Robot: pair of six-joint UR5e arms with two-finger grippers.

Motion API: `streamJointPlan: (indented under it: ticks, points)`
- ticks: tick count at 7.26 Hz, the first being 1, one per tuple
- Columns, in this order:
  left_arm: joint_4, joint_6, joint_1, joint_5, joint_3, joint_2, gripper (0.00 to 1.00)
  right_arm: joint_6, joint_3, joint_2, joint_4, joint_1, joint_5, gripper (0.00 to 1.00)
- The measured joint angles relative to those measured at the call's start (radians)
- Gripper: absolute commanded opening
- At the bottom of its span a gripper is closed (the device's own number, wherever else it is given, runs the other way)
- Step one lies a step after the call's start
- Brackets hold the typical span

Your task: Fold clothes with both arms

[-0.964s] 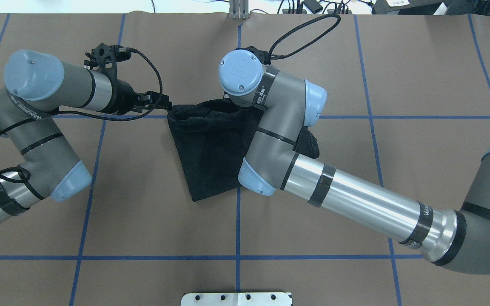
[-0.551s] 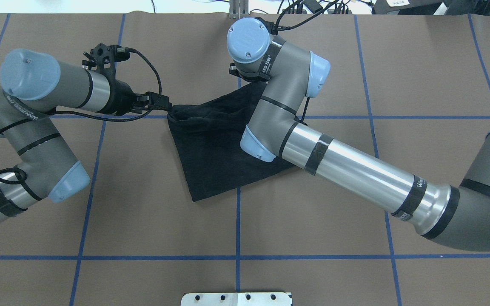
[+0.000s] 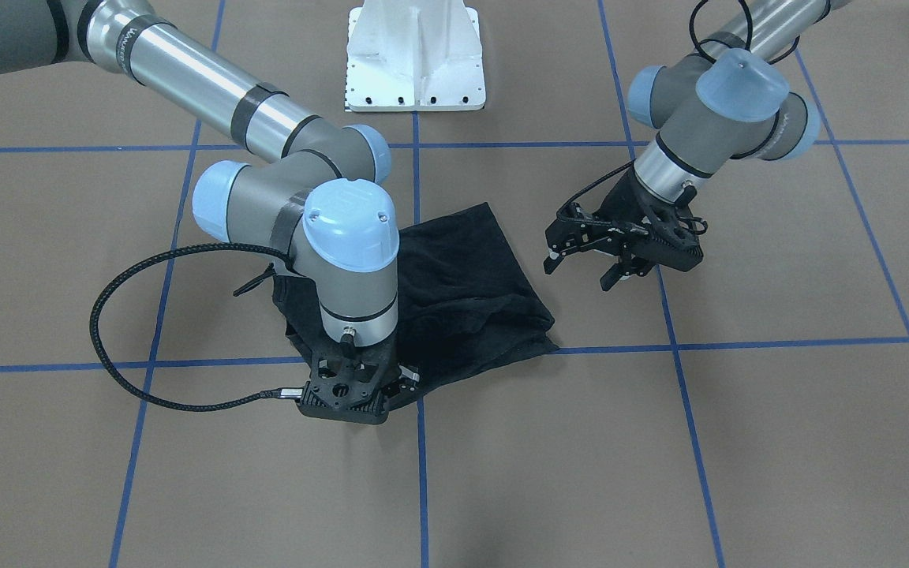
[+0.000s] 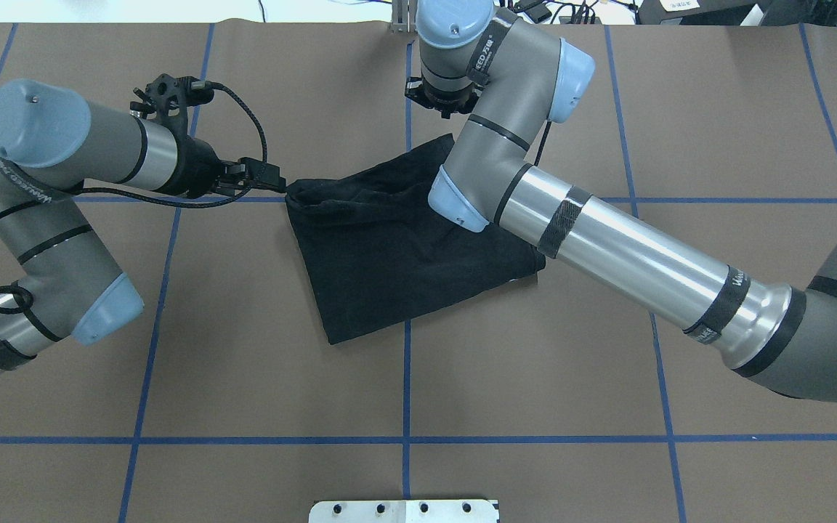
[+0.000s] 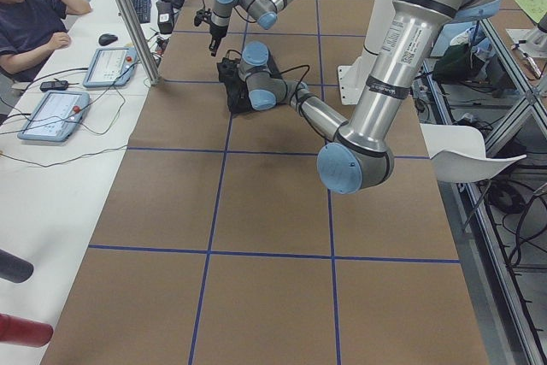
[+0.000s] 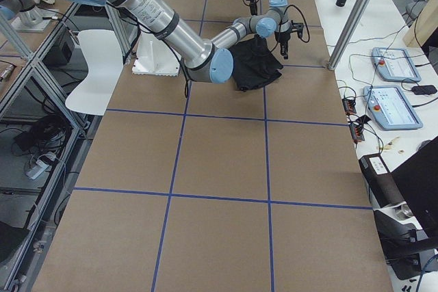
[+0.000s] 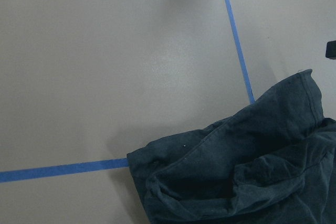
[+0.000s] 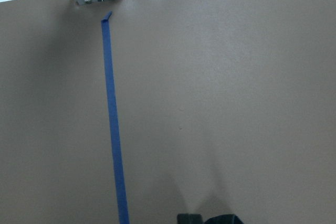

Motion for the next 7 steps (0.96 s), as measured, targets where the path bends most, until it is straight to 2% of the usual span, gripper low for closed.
streamJointPlan:
  ticks: [1,2,5,7]
  points:
    - [0.022,0.069,-0.032,-0.032,-0.013,0.027,1.00,-0.052,0.057,-0.048,-0.042,0.025,0.060,1.00]
    - [0.081,0.164,-0.069,-0.055,-0.039,0.055,1.00,-0.124,0.163,-0.130,-0.103,0.050,0.106,1.00]
    - [0.433,0.573,-0.200,-0.070,-0.143,0.085,1.00,-0.395,0.527,-0.473,-0.246,0.154,0.222,1.00]
    - [0.655,0.887,-0.357,-0.076,-0.149,0.090,1.00,-0.626,0.683,-0.705,-0.276,0.268,0.293,1.00]
